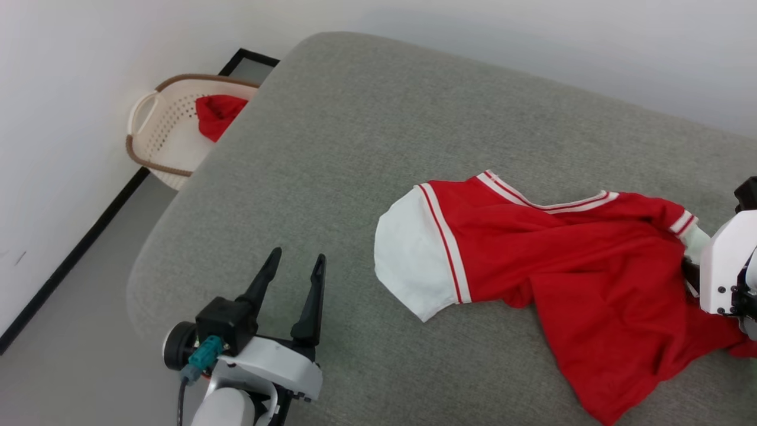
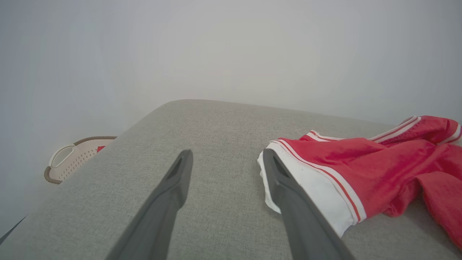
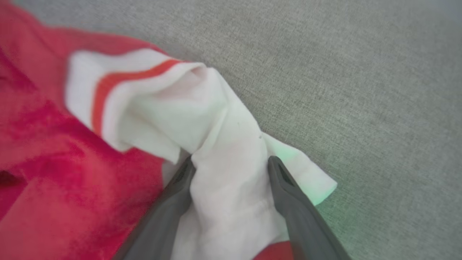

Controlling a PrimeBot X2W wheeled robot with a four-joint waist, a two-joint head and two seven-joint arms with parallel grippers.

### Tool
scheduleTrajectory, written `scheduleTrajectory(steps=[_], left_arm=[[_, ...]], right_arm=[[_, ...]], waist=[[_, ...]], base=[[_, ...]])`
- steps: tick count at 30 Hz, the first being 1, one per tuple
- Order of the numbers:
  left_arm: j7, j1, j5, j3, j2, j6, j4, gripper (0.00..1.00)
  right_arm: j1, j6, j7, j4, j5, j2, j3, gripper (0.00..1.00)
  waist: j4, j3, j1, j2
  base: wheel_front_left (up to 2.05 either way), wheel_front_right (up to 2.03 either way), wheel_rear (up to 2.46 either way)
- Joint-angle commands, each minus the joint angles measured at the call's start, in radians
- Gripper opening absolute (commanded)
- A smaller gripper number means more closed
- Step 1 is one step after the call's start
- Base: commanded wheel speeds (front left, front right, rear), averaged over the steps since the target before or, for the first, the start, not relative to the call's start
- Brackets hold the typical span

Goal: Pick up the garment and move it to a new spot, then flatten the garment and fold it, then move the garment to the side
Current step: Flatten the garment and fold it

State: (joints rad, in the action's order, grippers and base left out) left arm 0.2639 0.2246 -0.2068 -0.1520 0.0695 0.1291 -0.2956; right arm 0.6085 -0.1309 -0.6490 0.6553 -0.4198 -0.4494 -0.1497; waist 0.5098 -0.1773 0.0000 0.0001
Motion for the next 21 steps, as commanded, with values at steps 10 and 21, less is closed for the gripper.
scheduleTrajectory(steps=[10, 21], left_arm=[[0.0, -0.002, -0.002, 0.014, 0.0, 0.003, 0.002, 1.0], [0.0, -0.022, 0.009, 0.037, 0.011, 0.002, 0.005, 1.0]], right_arm=[[0.062, 0.001, 0.014, 0.053, 0.051, 0.024, 0.065, 0.0], [0.04, 0.001, -0.046, 0.005, 0.04, -0.004, 0.154, 0.0]], waist=[[-0.005, 0.0, 0.0, -0.0001], [-0.082, 0.04, 0.0, -0.0001]], base=[[0.0, 0.0, 0.0], [0.0, 0.0, 0.0]])
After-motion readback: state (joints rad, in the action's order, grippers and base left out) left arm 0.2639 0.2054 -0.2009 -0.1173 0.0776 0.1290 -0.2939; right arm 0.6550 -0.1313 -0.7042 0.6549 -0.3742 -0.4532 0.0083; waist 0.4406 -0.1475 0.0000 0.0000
